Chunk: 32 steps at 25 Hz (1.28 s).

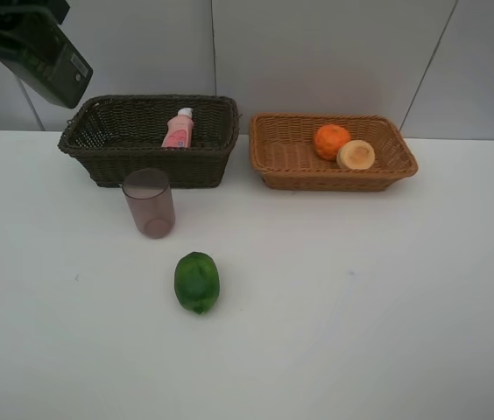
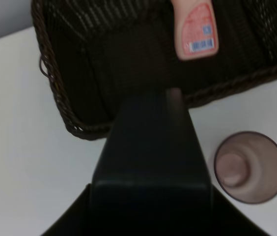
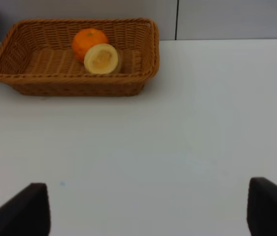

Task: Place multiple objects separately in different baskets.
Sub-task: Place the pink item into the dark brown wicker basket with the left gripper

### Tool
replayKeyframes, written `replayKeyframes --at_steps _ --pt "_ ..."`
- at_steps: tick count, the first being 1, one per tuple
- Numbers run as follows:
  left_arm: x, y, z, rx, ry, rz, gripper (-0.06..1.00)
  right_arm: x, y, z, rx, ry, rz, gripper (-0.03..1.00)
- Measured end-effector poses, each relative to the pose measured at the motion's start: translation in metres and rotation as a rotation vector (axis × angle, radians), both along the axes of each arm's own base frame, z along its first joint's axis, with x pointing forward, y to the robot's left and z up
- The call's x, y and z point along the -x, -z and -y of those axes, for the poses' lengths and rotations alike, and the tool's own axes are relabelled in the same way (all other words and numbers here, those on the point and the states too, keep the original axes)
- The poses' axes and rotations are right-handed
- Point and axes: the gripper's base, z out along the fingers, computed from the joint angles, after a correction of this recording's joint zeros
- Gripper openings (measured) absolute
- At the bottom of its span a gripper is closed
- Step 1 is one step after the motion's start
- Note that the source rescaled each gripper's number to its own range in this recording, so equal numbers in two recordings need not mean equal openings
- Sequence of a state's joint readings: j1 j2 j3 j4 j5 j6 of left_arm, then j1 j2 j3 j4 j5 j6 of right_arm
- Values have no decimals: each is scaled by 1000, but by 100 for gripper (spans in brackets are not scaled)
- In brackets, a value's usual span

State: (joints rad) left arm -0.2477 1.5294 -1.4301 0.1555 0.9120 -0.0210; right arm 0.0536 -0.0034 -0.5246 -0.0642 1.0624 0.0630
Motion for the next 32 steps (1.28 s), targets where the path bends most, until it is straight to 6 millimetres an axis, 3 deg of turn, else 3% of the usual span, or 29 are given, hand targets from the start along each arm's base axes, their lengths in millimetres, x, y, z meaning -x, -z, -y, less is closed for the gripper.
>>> replayKeyframes --at_steps 6,13,17,25,32 --pt "-40 13 8 -7 -31 -2 48 0 0 0 0 0 0 71" --pt "-98 53 12 -11 -87 15 48 0 0 0 0 0 1 71" --pt "-120 84 14 -15 -118 16 48 0 0 0 -1 0 1 71" --pt "-143 134 20 -19 -97 9 48 0 0 0 -1 0 1 71" --pt "-148 156 22 -25 -92 -20 48 0 0 0 -1 0 1 71"
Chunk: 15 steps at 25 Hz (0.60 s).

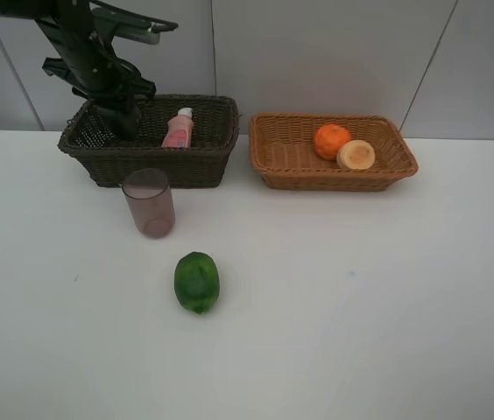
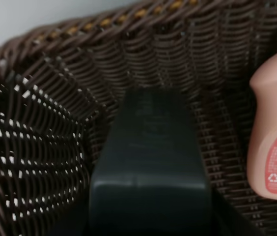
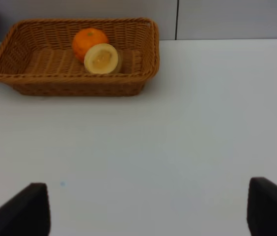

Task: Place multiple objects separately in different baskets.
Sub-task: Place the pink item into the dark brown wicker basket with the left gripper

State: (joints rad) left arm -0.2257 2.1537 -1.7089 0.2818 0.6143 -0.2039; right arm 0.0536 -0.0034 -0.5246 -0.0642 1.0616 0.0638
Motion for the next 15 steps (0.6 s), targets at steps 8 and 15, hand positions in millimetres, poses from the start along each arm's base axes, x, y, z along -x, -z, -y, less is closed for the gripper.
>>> replayKeyframes --at_steps 8,15 --pt "0 10 0 -14 4 -40 48 0 0 0 0 0 0 71" --pt "0 10 0 -42 59 -40 59 0 0 0 0 0 0 71"
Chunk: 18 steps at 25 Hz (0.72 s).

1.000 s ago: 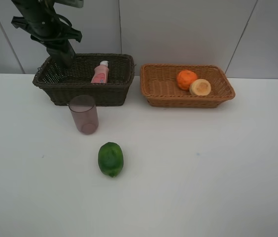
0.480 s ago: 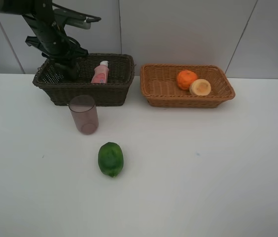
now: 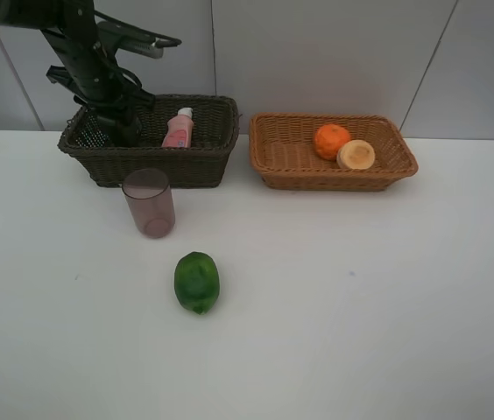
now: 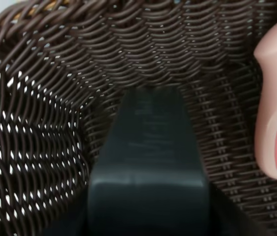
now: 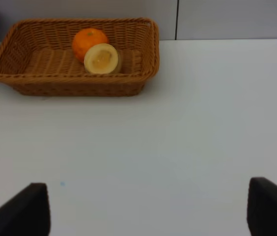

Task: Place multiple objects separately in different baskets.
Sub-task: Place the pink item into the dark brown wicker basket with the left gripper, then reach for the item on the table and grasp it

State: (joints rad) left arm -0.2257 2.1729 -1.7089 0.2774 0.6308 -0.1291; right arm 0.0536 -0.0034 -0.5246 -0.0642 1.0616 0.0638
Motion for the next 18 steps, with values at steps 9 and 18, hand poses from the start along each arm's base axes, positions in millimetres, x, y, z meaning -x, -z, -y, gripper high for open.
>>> replayKeyframes --at_steps 9,18 --pt "-4 -3 1 9 19 42 98 0 0 0 0 0 0 71" --pt "0 -11 0 22 -21 35 99 0 0 0 0 0 0 71"
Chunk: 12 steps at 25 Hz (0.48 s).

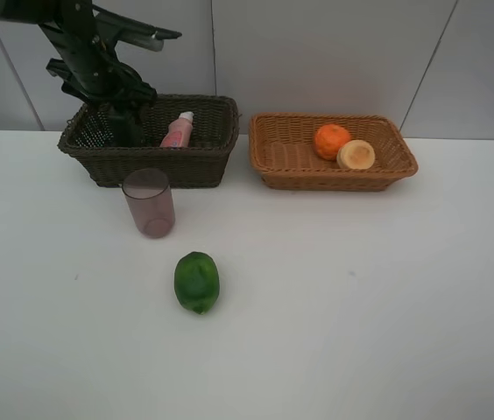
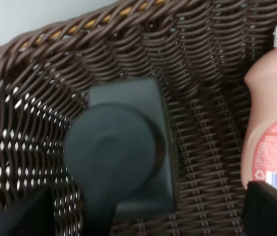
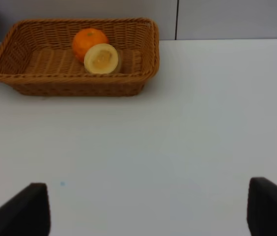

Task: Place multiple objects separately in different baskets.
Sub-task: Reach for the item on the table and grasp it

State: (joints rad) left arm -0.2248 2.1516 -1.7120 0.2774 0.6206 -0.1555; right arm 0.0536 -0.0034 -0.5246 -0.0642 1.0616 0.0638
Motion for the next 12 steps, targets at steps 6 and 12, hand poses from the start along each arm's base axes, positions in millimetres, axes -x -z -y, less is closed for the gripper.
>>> replayKeyframes --at_steps 6,12 --pt "25 -37 5 0 -52 -78 99 0 0 0 0 0 0 71" --pt "55 -74 21 7 0 -144 99 0 0 0 0 0 0 71"
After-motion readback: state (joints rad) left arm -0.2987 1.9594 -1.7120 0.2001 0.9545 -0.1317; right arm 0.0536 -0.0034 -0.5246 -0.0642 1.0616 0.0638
